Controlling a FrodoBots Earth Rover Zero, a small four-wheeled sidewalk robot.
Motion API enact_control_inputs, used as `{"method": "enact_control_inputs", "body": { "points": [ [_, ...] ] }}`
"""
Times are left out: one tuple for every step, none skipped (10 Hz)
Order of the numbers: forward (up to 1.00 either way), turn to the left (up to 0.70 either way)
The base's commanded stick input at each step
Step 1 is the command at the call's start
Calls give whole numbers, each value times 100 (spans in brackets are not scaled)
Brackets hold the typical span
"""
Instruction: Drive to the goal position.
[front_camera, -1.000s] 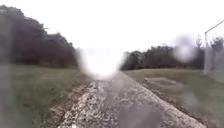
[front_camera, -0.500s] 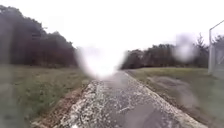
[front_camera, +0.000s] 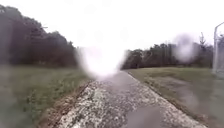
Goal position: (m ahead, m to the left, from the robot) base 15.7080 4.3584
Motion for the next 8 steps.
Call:
{"method": "enact_control_inputs", "body": {
  "points": [
    [70,0],
    [70,0],
    [70,0],
    [70,0],
    [70,-35],
    [70,-35],
    [70,-31],
    [70,-25]
  ]
}}
